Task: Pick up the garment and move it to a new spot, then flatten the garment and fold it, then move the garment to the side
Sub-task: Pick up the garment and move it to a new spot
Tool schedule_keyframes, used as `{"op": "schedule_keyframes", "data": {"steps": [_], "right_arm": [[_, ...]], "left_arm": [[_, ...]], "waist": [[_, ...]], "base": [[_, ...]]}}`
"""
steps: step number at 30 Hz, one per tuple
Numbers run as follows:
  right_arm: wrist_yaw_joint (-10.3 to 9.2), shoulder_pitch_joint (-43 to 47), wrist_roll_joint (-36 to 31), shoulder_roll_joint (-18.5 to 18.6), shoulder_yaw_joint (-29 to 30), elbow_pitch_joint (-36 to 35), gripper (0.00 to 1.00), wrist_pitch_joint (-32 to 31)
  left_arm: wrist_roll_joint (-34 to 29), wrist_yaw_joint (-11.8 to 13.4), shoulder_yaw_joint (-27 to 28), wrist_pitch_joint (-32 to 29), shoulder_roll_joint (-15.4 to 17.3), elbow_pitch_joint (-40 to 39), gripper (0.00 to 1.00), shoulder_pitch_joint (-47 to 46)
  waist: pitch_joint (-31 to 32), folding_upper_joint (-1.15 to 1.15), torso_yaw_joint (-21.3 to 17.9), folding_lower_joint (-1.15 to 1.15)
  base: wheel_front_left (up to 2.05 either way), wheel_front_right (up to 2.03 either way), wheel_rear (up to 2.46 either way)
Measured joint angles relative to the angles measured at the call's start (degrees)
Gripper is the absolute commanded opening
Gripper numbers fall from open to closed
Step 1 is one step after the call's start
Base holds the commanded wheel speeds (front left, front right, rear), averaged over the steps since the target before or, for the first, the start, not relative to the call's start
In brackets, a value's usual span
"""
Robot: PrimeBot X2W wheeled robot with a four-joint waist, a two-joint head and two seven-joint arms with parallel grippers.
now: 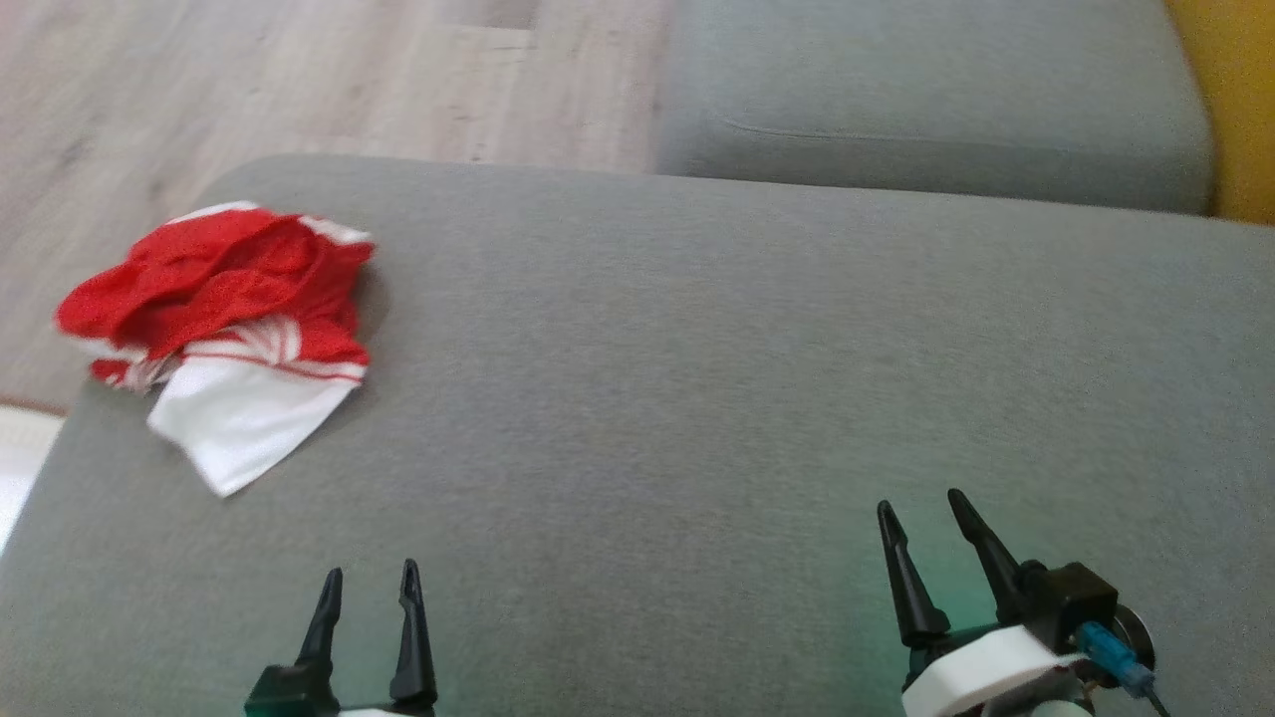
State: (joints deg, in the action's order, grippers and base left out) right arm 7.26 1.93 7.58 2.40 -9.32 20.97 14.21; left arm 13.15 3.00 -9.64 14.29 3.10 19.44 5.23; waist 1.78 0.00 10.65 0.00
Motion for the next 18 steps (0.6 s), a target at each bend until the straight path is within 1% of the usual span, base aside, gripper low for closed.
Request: {"op": "schedule_keyframes", "data": {"steps": [10,18], "right_arm": [[0.0,0.0,1.0,0.0,-0.6,0.0,1.0,0.0],[0.0,0.0,1.4,0.0,-0.8,0.0,1.0,0.0]], "left_arm": [[0.0,0.0,0.4,0.0,0.7,0.0,1.0,0.0],[0.0,0.0,0.6,0.0,1.2,-1.1,1.0,0.1]], "waist": [[0.5,0.0,8.6,0.0],[0.8,0.0,12.8,0.0]], "base": [[0.0,0.0,0.0],[0.0,0.0,0.0]]}}
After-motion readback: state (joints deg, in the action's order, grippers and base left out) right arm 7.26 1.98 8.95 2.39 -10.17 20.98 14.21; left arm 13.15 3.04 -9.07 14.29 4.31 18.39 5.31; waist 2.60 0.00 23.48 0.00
